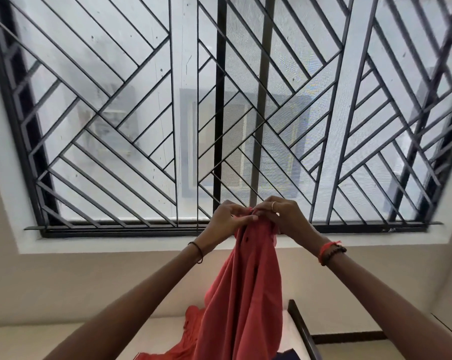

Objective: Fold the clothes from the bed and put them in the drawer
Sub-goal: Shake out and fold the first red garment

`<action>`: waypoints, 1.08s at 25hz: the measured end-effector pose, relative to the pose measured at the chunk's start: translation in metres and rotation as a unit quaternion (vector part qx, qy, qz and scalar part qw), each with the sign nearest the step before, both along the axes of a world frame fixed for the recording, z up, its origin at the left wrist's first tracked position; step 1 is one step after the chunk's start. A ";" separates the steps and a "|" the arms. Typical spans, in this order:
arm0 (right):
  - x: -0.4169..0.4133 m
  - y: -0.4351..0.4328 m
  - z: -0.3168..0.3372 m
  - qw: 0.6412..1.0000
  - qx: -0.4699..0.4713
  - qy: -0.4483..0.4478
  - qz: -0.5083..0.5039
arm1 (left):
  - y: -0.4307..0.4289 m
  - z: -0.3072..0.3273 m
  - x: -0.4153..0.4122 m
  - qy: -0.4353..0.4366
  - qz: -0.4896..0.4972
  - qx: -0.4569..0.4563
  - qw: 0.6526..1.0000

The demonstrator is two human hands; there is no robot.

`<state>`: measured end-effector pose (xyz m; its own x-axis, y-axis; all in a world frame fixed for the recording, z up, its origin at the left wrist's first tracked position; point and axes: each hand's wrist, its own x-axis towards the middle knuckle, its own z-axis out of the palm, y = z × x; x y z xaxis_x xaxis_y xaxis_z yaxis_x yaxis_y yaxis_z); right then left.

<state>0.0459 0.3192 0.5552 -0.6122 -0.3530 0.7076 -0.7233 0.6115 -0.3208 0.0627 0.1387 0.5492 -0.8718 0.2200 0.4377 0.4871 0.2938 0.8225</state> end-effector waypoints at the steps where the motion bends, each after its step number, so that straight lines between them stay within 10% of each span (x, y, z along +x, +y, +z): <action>1: -0.001 0.001 0.001 1.000 0.010 0.002 -0.001 | 0.000 -0.002 -0.004 0.023 0.029 -0.020 0.999; 16: 0.004 -0.010 0.011 0.966 0.241 -0.065 -0.073 | 0.010 -0.030 -0.010 0.107 0.165 -0.117 0.973; 21: 0.006 -0.001 0.015 0.984 0.041 -0.163 -0.055 | 0.013 -0.019 -0.006 0.072 0.124 -0.062 0.988; 27: 0.011 0.005 0.009 0.915 -0.219 -0.330 0.076 | 0.004 -0.002 -0.008 0.006 0.047 0.036 0.998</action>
<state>0.0566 0.3242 0.5640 -0.9247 -0.2400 0.2955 -0.3497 0.2291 -0.9084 0.0543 0.1427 0.5468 -0.8816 0.1056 0.4600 0.4703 0.2789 0.8373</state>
